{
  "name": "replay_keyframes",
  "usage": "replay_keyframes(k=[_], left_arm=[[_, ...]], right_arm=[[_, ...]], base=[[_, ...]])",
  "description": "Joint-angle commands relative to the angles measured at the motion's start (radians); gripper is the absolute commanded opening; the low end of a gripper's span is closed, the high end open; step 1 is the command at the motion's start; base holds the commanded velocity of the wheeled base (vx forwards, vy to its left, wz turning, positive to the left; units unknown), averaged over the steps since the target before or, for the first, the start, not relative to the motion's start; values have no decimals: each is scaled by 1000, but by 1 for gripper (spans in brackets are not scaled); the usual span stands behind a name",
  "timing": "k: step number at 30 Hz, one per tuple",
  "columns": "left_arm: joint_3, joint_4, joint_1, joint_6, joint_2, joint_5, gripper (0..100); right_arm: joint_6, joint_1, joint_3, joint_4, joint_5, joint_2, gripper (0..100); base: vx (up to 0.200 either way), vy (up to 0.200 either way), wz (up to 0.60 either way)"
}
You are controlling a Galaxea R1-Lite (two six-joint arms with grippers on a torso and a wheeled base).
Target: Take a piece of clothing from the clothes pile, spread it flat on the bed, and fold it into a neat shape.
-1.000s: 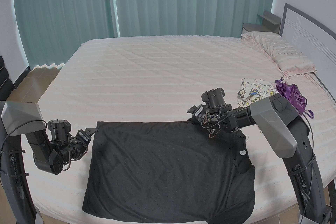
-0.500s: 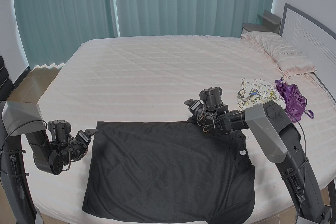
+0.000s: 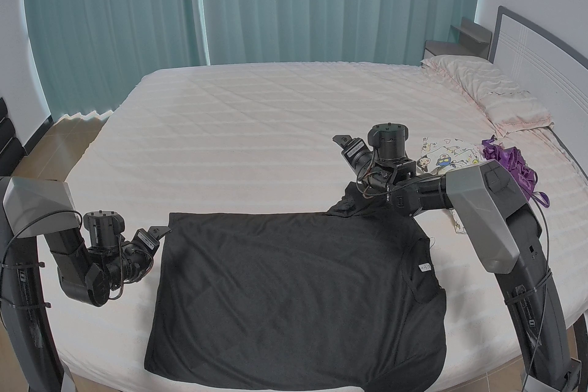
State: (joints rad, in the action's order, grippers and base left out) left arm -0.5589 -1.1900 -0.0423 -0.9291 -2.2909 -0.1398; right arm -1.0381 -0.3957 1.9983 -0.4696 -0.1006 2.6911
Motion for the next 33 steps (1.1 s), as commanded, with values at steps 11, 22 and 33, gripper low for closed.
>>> replay_keyframes(k=[11,22,33], left_arm=[[2,0,-1,1,-10,2,100],[17,-20,1,3,-12,2,100],[24,-43,1,3,-18,2,100]], right_arm=[[231,121,-104,57,-1,19,100],[297,141,-102,57,-1,64,100],[336,160,-99,60,-2,105,100]], base=[[0,0,0],[0,0,0],[0,0,0]])
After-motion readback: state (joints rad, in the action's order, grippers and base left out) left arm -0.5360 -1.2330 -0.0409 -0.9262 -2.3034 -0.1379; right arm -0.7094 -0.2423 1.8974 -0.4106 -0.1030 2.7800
